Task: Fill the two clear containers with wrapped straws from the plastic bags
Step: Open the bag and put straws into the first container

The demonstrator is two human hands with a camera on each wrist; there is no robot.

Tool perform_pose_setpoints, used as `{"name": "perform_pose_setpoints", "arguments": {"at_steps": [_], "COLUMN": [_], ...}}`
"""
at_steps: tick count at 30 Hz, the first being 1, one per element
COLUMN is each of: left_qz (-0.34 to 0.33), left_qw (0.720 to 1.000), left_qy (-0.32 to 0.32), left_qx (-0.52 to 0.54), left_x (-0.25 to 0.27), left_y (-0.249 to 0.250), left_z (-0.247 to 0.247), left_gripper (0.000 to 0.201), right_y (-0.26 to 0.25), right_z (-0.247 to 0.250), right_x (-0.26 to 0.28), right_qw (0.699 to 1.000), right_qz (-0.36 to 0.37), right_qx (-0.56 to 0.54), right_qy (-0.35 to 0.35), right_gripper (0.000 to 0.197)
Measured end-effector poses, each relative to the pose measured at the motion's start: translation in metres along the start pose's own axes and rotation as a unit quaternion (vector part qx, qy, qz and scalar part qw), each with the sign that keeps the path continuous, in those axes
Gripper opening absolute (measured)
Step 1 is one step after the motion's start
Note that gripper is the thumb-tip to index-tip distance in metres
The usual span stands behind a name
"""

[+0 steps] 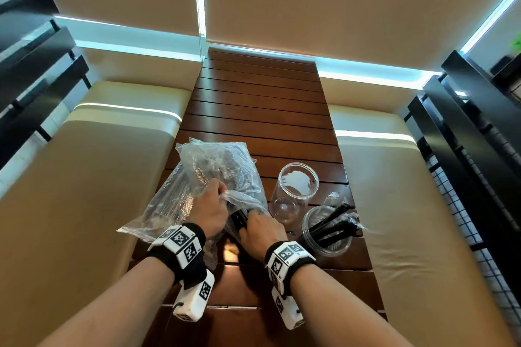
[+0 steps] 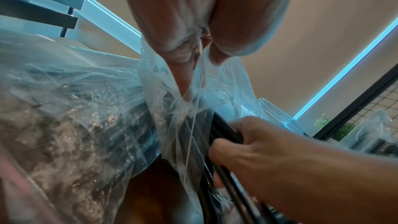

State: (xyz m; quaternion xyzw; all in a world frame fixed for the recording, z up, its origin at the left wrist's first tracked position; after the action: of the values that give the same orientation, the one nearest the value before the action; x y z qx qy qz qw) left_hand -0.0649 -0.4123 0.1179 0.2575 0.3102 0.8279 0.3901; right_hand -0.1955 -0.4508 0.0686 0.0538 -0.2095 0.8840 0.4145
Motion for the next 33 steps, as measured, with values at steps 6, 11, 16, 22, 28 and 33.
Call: {"name": "perform_pose_setpoints", "arguments": {"at_steps": [6, 11, 16, 22, 28, 33], "left_qz": [0.014, 0.047, 0.069, 0.053, 0.061, -0.074], "left_qw": [1.000, 0.999, 0.997, 0.995, 0.994, 0.986], "left_qy": [-0.001, 0.012, 0.024, 0.020, -0.041, -0.142], "left_qx": [-0.013, -0.018, -0.037, -0.085, -0.084, 0.039], "left_x": [-0.008, -0.019, -0.016, -0.006, 0.005, 0.043], "left_y": [-0.003, -0.008, -0.011, -0.002, 0.002, 0.058], "left_z": [-0.002, 0.001, 0.002, -0.002, -0.011, -0.012], "left_gripper": [0.015, 0.020, 0.019, 0.010, 0.027, 0.070], "right_y": [0.010, 0.027, 0.040, 0.064, 0.047, 0.029], "right_z": [0.034, 0.050, 0.037, 0.043, 0.089, 0.104], "right_x": [0.029, 0.070, 0.124, 0.166, 0.178, 0.149], "right_qw": [0.997, 0.993, 0.993, 0.996, 0.992, 0.977], "right_qz": [0.015, 0.022, 0.028, 0.023, 0.088, 0.065], "right_qx": [0.007, 0.004, 0.040, -0.018, -0.080, -0.115], "right_qy": [-0.073, -0.117, -0.112, -0.084, 0.046, 0.166], "right_gripper": [0.032, 0.016, 0.034, 0.018, 0.011, 0.011]}}
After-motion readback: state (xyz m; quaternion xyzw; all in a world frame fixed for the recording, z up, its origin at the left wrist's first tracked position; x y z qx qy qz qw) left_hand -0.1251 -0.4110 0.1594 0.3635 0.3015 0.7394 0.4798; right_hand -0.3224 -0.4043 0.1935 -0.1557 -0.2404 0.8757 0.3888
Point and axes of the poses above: each hand's wrist, its own x-axis away from the middle knuckle, its own z-axis out of the back of the hand, y = z × x, the point moved 9 cm from there along -x, towards the middle knuckle, and after that the axes turned 6 degrees about z, right-handed, at the moved point
